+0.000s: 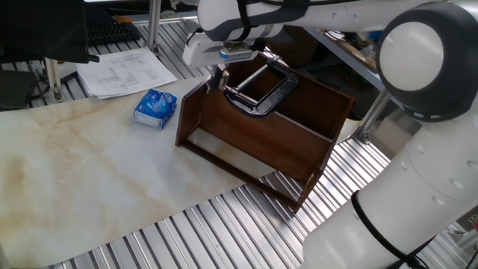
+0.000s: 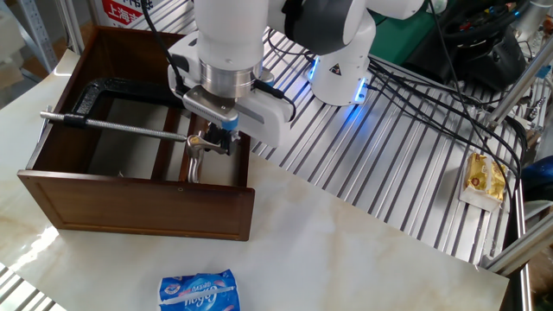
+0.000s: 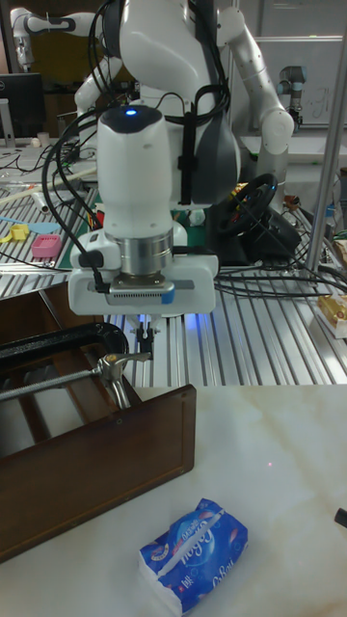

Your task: Turn off the water tap

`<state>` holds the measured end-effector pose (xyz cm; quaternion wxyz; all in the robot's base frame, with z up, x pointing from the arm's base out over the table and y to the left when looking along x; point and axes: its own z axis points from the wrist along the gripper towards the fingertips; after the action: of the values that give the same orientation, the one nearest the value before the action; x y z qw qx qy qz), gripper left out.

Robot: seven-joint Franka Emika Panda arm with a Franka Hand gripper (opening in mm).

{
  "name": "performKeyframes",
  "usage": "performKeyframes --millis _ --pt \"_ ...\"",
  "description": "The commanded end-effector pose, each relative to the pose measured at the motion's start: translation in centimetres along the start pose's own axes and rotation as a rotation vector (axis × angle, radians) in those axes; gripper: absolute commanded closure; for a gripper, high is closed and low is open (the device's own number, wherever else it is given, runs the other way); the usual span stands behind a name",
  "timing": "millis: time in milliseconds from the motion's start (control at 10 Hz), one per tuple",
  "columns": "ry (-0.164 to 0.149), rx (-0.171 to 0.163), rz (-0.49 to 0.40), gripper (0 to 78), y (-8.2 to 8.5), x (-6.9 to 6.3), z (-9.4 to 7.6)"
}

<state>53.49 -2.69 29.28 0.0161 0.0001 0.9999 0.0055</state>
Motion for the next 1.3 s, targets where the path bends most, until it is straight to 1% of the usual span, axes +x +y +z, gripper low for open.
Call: performKeyframes --millis 100,400,700,1000,1300 --pt "-0.004 0.0 0.002 77.6 0.0 -0.2 -0.2" --pt "-0.004 0.0 0.002 77.6 -0.1 -0.4 -0.4" --pt "-0.004 -0.002 0.001 77.6 -0.2 -1.1 -0.6" --pt "-0.005 -0.003 0.002 77.6 -0.1 -1.6 -0.4" --pt "-0.004 -0.003 -0.002 77.6 -0.2 -2.1 -0.6"
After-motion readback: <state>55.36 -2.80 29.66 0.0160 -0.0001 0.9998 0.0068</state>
